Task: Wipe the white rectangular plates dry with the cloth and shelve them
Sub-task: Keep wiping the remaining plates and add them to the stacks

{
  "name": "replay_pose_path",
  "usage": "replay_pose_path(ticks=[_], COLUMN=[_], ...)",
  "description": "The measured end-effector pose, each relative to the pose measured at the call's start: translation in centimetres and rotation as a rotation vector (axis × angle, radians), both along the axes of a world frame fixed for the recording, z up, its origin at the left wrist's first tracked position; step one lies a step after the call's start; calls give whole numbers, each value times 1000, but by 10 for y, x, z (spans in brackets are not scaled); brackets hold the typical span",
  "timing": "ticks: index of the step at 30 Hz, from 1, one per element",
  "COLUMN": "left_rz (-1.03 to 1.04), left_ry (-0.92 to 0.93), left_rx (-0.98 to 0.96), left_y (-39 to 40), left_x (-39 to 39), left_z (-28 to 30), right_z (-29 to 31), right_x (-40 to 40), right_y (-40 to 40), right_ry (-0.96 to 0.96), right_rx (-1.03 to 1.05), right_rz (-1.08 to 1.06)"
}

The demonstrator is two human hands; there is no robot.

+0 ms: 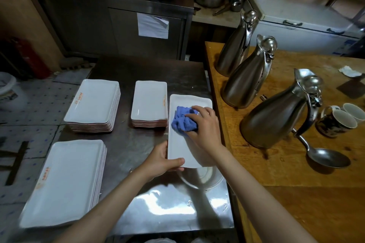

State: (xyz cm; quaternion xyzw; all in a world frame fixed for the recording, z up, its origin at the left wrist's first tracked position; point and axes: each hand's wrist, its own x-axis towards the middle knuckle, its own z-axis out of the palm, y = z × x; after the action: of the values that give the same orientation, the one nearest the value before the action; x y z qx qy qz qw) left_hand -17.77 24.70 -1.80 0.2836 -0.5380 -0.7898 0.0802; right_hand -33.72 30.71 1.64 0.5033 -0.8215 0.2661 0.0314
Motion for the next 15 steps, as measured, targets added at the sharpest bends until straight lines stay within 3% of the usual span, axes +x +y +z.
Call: replay_pose_path(ticks=[6, 15], left_rz=[34, 50], left_ry=[16, 24], left_rx=[2, 1], left_y=[1, -1], left_x=[1, 4], left_z=[0, -1], right_z=[19, 18], right_x=[-14, -28], right_y=[-9, 0], right_ry=[-52, 65], right_rx=[-11, 5], right_rz=[-62, -182])
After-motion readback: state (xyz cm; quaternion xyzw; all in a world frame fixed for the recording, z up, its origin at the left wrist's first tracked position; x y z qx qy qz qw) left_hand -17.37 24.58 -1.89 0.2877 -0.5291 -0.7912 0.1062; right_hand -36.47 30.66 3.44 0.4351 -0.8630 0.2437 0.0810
